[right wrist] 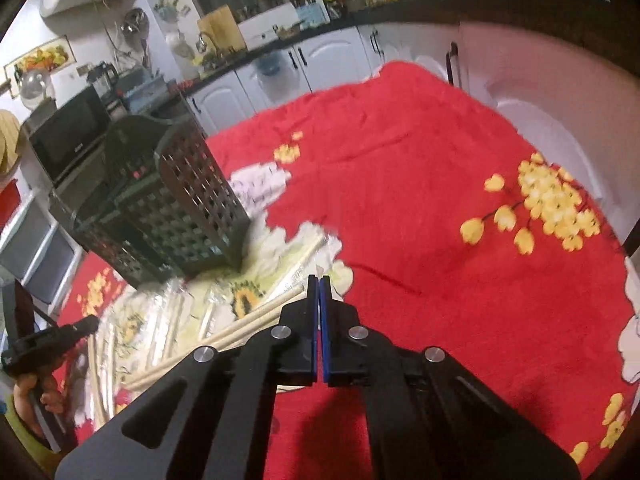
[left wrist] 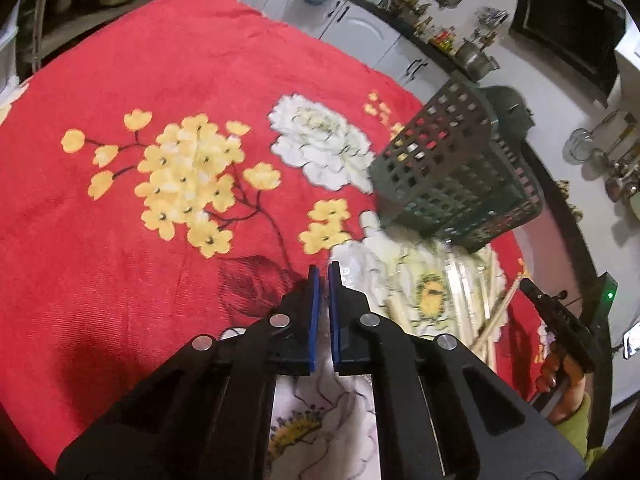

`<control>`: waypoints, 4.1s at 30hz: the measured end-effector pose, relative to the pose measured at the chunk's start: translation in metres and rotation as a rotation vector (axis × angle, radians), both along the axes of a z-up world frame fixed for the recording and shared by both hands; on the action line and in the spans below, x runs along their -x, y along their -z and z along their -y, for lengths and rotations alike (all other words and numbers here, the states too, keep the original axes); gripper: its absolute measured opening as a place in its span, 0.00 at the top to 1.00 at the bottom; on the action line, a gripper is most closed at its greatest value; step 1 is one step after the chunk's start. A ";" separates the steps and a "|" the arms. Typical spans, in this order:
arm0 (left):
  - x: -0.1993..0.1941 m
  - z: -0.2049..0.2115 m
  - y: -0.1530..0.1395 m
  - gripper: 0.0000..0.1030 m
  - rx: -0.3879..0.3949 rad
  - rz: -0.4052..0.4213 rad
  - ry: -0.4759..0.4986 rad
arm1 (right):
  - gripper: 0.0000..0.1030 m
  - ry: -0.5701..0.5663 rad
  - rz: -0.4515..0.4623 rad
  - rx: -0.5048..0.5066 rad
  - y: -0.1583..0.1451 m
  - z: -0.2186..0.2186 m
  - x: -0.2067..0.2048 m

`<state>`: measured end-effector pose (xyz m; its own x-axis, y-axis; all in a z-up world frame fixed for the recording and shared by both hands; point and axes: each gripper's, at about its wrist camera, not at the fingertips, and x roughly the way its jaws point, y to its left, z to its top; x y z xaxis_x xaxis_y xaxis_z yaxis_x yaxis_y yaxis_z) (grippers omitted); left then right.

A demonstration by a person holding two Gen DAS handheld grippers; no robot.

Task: Organize utensils
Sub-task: 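Close the left tool on chopsticks while the right tool grasps chopsticks too, then lift the held chopsticks with both tools and carry them above the green holder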

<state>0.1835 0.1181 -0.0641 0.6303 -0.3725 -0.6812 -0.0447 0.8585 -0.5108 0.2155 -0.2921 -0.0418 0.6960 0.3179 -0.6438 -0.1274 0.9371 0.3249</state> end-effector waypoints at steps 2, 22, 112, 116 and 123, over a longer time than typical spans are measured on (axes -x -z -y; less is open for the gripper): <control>0.004 0.002 -0.009 0.98 0.010 0.029 0.010 | 0.99 -0.002 0.033 0.007 -0.010 0.001 0.005; 0.008 0.087 -0.114 0.99 -0.019 0.305 0.256 | 0.99 -0.141 0.286 0.031 -0.095 -0.022 0.051; -0.109 0.157 -0.162 1.00 -0.154 0.561 0.201 | 0.99 -0.123 0.431 0.019 -0.171 -0.075 -0.025; -0.110 0.157 -0.156 1.00 -0.187 0.538 0.212 | 0.99 -0.121 0.406 0.036 -0.161 -0.078 -0.026; -0.102 0.155 -0.157 0.99 -0.218 0.528 0.227 | 0.89 -0.101 0.381 0.035 -0.150 -0.075 -0.021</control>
<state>0.2858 -0.0374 0.0926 0.8244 -0.4242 -0.3747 0.3628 0.9042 -0.2256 0.2362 -0.2167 0.1085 0.8536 0.3793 -0.3571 -0.3247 0.9234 0.2047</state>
